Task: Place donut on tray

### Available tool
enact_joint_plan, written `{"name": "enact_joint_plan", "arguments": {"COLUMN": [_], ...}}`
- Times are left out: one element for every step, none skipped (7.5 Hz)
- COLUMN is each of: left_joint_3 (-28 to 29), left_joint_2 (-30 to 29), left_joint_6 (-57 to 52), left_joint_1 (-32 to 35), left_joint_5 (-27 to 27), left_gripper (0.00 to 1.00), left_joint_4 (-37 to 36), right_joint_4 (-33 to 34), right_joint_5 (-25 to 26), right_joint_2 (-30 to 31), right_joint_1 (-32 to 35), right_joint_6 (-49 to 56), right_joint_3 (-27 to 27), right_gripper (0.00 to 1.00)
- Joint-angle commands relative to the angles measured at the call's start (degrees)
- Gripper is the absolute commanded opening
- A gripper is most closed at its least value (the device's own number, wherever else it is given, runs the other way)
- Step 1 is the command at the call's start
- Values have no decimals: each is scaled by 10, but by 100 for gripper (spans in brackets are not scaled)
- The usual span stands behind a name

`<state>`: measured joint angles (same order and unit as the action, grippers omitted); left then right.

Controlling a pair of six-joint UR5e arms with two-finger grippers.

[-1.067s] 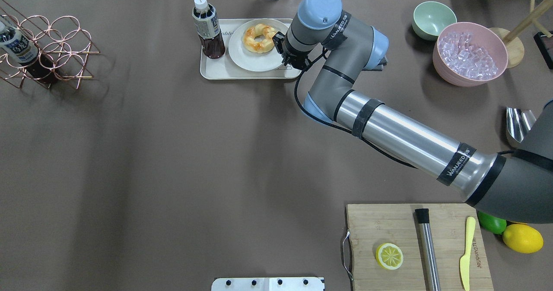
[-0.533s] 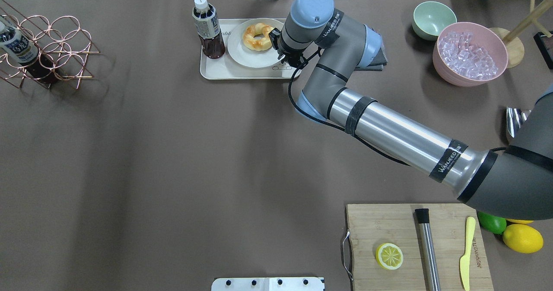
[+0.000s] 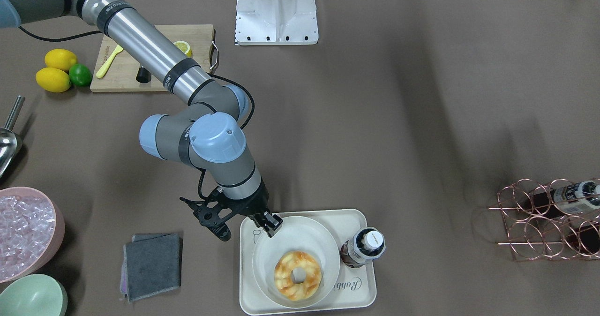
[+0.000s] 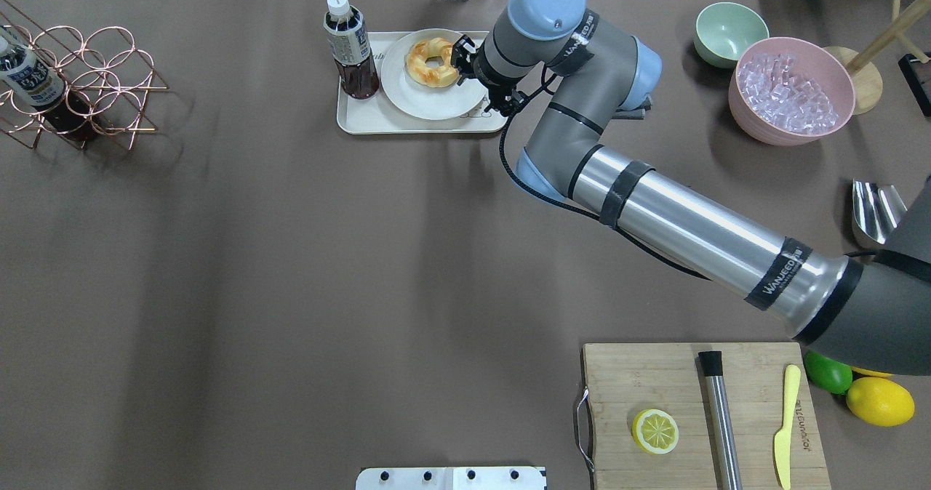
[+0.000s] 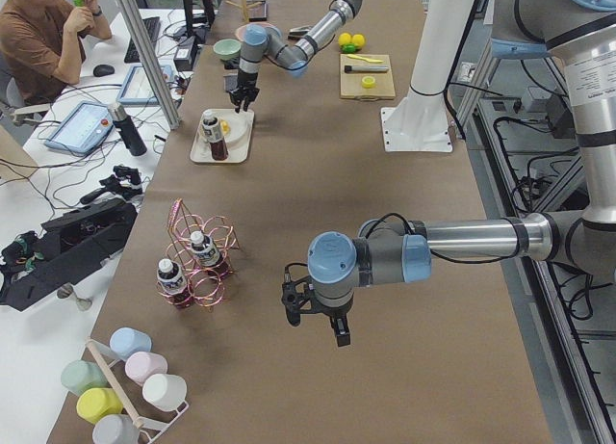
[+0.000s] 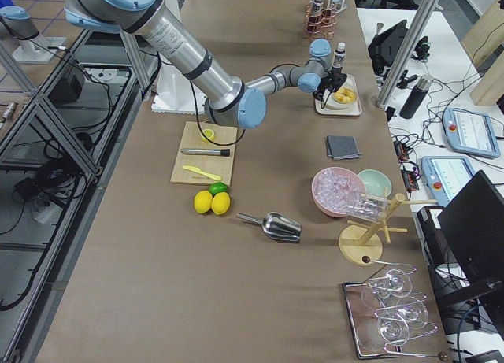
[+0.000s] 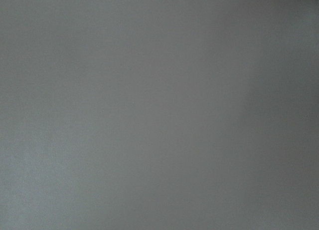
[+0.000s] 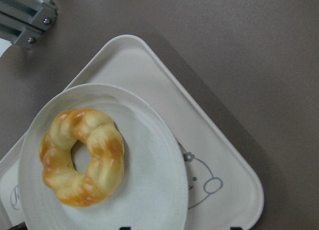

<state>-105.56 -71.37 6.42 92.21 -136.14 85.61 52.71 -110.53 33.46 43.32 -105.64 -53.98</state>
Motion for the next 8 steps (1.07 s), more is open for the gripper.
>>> {"name": "enact_joint_plan", "arguments": {"left_joint_3": [0, 0, 1, 2, 2, 2, 1, 1], "left_joint_2": [0, 0, 0, 0, 0, 2, 4, 5], "left_joint_6": [0, 1, 1, 1, 0, 0, 0, 0], "left_joint_1": [0, 0, 0, 0, 0, 0, 0, 0], "left_joint_5": [0, 0, 0, 0, 0, 0, 0, 0], "left_gripper": [98, 98, 98, 98, 98, 98, 98, 98], "left_joint_4": [0, 0, 0, 0, 0, 0, 0, 0], "right_joint_4": [7, 7, 11, 12, 12, 12, 11, 11], "right_joint_5": [-100, -140, -178, -201, -225, -242, -251, -268], "right_joint_2": [95, 159, 225, 314, 408, 475, 545, 596], "right_joint_1": [46, 74, 97, 115, 141, 164, 193, 228], "right_joint_6": [57, 66, 99, 138, 211, 270, 356, 448], "right_joint_3": [-121, -182, -245, -320, -382, -414, -436, -438], "right_gripper": [100, 100, 100, 100, 100, 100, 100, 100]}}
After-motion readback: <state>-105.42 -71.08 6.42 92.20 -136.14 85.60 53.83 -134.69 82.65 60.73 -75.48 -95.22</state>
